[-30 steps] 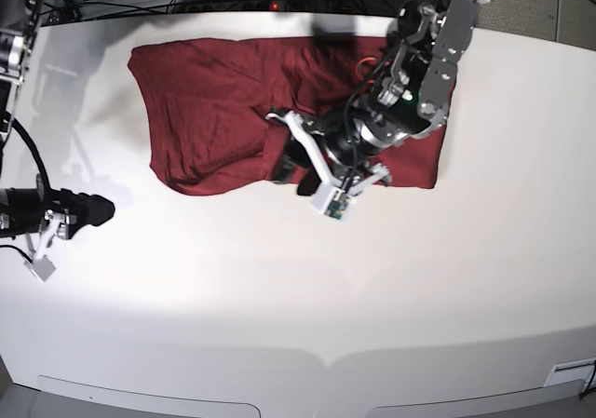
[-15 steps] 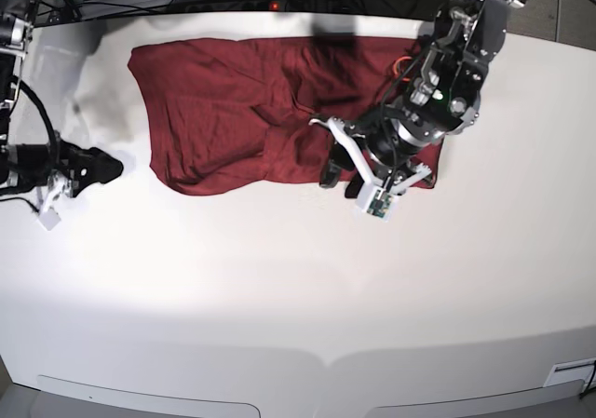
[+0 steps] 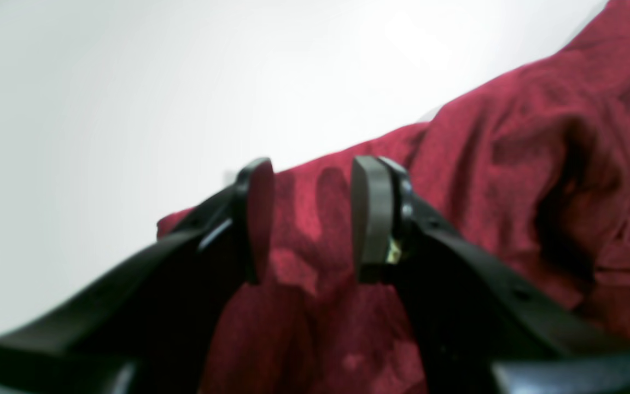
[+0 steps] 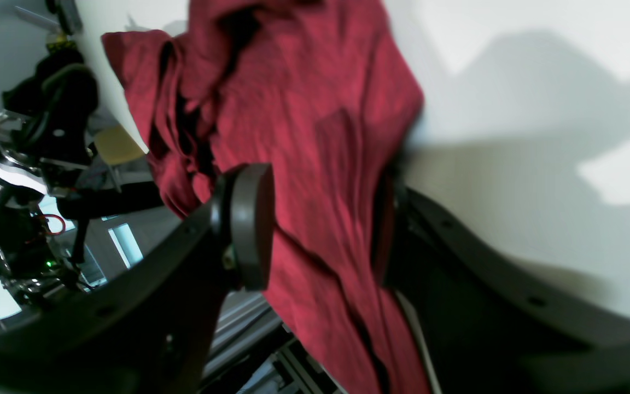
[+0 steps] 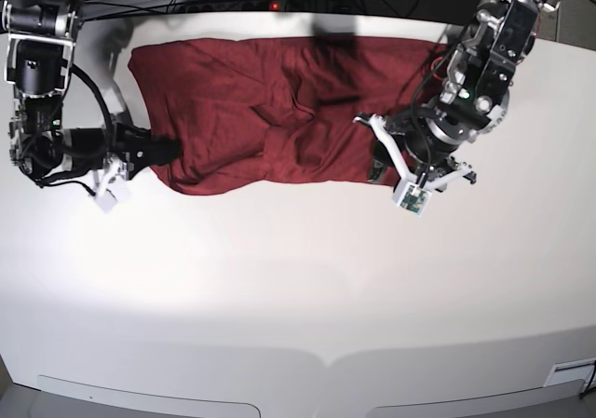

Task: Fold the T-shirt properly
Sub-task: 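Move the right gripper to the shirt's other side edge and grasp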

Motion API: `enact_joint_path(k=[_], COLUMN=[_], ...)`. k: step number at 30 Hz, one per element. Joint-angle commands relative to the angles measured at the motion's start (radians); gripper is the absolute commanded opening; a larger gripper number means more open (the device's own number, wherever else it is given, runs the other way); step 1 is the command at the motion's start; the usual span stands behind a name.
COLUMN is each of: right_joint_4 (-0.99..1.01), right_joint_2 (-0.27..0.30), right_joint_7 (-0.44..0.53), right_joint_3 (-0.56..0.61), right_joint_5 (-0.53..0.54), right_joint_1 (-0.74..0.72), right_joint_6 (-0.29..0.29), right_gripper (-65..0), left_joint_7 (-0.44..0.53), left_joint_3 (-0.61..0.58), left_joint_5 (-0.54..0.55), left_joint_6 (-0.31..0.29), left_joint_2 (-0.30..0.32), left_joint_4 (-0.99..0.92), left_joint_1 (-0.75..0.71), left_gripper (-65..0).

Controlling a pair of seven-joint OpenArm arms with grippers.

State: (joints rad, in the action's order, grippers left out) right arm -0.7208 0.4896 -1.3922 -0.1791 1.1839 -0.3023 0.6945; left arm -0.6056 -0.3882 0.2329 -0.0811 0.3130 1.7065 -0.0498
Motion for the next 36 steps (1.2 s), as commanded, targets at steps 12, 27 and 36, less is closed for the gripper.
enact_joint_path(k=[12, 27, 36], right_joint_4=[-0.003, -0.095, -0.356], right_joint_2=[-0.053, -0.03, 0.02], right_joint_7=[-0.004, -0.004, -0.004], right_joint_3=[0.092, 0.114, 0.114], right_joint_5=[-0.089, -0.047, -0.047], right_joint_1=[0.082, 0.091, 0.09], right_joint_6=[0.004, 0.004, 0.004], right_gripper=[-37.5, -37.7, -40.7], left_joint_7=[0.022, 0.015, 0.007], left_joint_3=[0.003, 0.003, 0.003], left_joint_5=[0.003, 0.003, 0.003], left_joint_6=[0.048, 0.074, 0.081], left_joint_2=[0.056, 0.056, 0.056], left_joint_4=[0.022, 0.022, 0.022], left_joint_1=[0.014, 0.014, 0.014], left_gripper=[-42.0, -41.9, -41.9])
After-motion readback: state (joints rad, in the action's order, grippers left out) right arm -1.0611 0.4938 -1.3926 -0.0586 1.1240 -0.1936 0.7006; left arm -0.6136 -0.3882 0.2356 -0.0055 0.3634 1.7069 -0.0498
